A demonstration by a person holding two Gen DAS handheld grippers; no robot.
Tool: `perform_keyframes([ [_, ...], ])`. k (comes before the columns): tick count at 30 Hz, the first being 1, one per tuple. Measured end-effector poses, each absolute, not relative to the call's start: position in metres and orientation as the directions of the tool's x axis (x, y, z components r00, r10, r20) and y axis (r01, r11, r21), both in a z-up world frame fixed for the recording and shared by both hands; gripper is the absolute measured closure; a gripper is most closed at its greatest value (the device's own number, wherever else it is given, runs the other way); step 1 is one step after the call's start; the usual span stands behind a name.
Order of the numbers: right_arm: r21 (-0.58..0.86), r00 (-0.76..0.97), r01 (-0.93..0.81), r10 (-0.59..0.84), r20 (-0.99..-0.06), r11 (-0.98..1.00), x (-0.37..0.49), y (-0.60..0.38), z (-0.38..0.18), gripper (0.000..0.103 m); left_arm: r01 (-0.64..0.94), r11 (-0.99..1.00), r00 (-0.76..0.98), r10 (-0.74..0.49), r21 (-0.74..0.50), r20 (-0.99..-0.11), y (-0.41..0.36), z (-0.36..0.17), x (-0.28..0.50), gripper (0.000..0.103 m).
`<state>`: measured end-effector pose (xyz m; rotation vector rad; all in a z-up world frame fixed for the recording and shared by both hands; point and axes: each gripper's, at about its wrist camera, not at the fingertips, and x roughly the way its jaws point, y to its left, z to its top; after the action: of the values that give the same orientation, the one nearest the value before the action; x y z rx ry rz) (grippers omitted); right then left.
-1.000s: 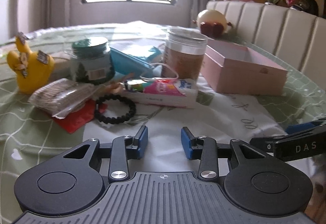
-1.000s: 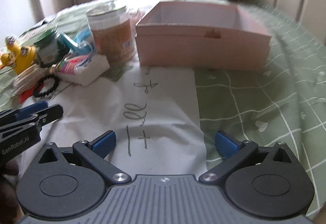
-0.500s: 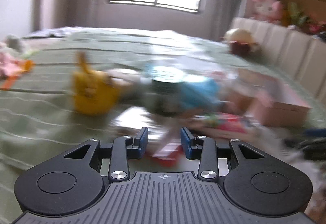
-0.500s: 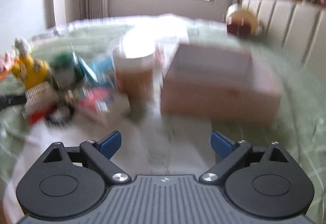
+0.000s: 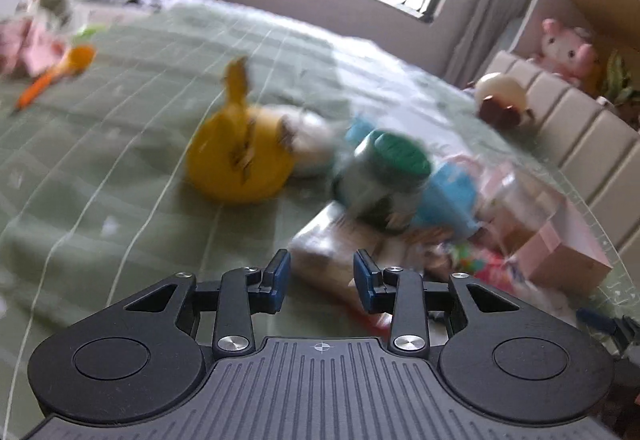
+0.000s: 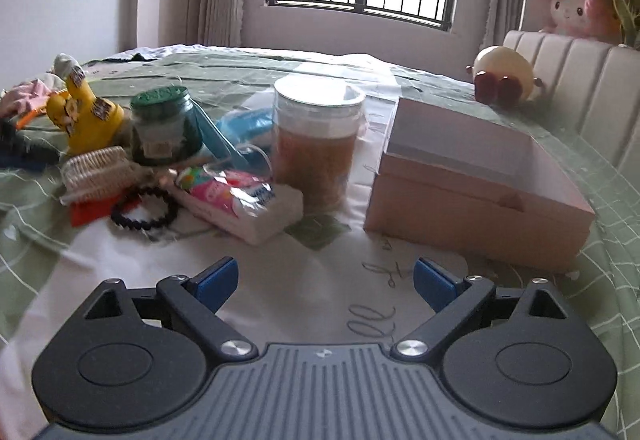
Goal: Organize soft objects
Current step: 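Reach the left gripper to the yellow toy and close on it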
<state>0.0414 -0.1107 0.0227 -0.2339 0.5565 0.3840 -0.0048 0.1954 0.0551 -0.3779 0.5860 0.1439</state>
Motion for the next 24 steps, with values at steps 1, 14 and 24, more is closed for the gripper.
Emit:
perform_keyframes([
  [1, -0.114, 0.781, -0.412, 0.286, -0.556, 0.904, 0.042, -0.111, 0.019, 0.007, -0.234, 0.936, 0.837, 0.057, -0.264, -0.544, 0.192, 0.06, -0.002, 0.065],
  [14, -0.073, 0.752, -0.424, 0.306, -0.583, 0.903, 0.047, -0.114, 0.01, 0.007, -0.412, 0.887, 0.87, 0.315, -0.208, -0.381, 0.232, 0.075, 0.003, 0.063],
  [24, -0.089, 0.758, -0.422, 0.297, -0.581, 0.902, 0.046, -0.112, 0.009, 0.007, -0.395, 0.912, 0.841, 0.312, -0.108, -0.442, 0.22, 0.047, 0.038, 0.065],
])
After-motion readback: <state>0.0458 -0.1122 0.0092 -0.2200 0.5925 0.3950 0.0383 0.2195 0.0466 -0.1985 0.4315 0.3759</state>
